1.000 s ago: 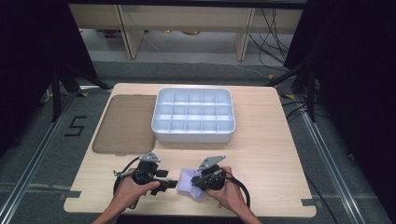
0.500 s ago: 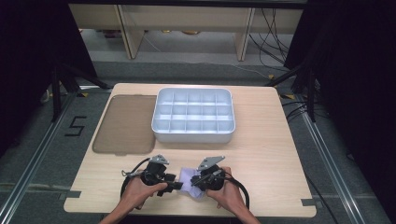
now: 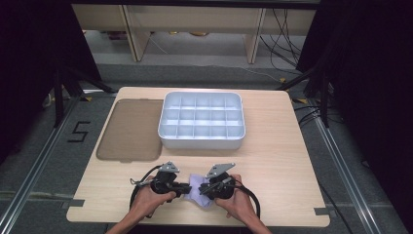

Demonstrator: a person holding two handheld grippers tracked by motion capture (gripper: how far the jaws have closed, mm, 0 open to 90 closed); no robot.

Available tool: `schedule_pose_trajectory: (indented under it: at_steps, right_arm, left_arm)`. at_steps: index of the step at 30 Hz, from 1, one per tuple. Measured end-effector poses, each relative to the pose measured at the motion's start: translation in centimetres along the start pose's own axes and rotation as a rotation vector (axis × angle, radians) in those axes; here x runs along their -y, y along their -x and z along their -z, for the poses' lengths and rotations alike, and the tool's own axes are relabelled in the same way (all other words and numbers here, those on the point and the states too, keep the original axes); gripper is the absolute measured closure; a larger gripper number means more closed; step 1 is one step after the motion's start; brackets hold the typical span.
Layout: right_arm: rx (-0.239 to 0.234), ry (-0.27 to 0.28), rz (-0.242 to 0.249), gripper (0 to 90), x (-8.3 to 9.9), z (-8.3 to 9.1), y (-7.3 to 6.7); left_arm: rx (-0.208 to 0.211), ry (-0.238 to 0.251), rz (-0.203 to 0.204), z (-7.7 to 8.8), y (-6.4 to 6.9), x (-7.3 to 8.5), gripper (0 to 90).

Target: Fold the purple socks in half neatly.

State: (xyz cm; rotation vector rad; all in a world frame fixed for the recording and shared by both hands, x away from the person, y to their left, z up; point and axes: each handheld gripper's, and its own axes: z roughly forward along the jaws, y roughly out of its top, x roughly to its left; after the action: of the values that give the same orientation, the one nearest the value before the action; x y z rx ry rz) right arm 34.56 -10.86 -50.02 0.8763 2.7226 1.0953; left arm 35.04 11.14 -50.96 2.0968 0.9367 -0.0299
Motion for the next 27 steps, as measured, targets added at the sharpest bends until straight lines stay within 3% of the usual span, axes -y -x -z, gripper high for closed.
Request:
schedule_pose_trajectory:
  at_steps: [2, 4, 5, 7, 10, 13, 18, 20, 22, 23, 24, 25, 27]
  right_arm:
    - [0.003, -0.004, -0.012, 79.9, -0.1, 0.1, -0.1]
    - [-0.016, 0.021, 0.032, 79.7, -0.2, 0.2, 0.0]
    - [-0.016, 0.027, 0.015, 79.7, -0.2, 0.3, -0.3]
    - [-0.035, 0.026, 0.046, 80.0, -0.3, 0.4, -0.8]
    - [-0.072, 0.009, 0.066, 80.9, -0.5, 0.1, -1.8]
    - [-0.079, -0.005, 0.101, 82.5, -0.6, -0.6, -2.1]
    - [-0.084, -0.031, 0.104, 83.6, -0.5, -1.1, -2.1]
    - [-0.084, -0.018, 0.101, 83.0, -0.6, -1.0, -2.1]
    - [-0.075, -0.005, 0.103, 82.9, -0.7, -0.8, -1.9]
    - [-0.064, -0.002, 0.098, 82.9, -1.0, -0.4, -1.7]
    - [-0.048, 0.017, 0.090, 83.0, -1.2, -0.2, -1.3]
    - [-0.001, 0.026, 0.065, 83.1, -1.7, 0.2, -0.4]
    - [0.029, 0.032, 0.058, 83.4, -2.0, 0.1, 0.5]
  left_arm:
    - [0.001, -0.008, -0.007, 0.2, 0.0, -0.1, 83.0]
    - [-0.010, 0.000, -0.008, 0.2, 0.0, -0.1, 83.5]
    - [-0.010, -0.009, -0.024, 0.4, 0.0, -0.2, 83.6]
    - [-0.036, -0.007, -0.043, 0.5, 0.1, -0.3, 83.7]
    - [-0.029, -0.013, -0.053, 0.6, 0.1, -0.5, 83.8]
    - [-0.040, -0.015, -0.067, 0.7, 0.3, -0.5, 84.0]
    - [-0.042, -0.019, -0.083, 0.9, 0.4, -0.6, 84.0]
    - [-0.051, -0.037, -0.118, 1.1, 0.4, -0.7, 84.0]
    - [-0.058, -0.024, -0.110, 1.1, 0.6, -0.7, 84.0]
    - [-0.057, -0.041, -0.137, 1.3, 0.5, -0.8, 84.0]
    - [-0.052, -0.035, -0.122, 1.3, 0.6, -0.9, 84.0]
    - [-0.055, -0.024, -0.122, 1.5, 0.7, -0.9, 84.0]
    - [-0.060, -0.039, -0.158, 1.7, 0.5, -1.1, 84.1]
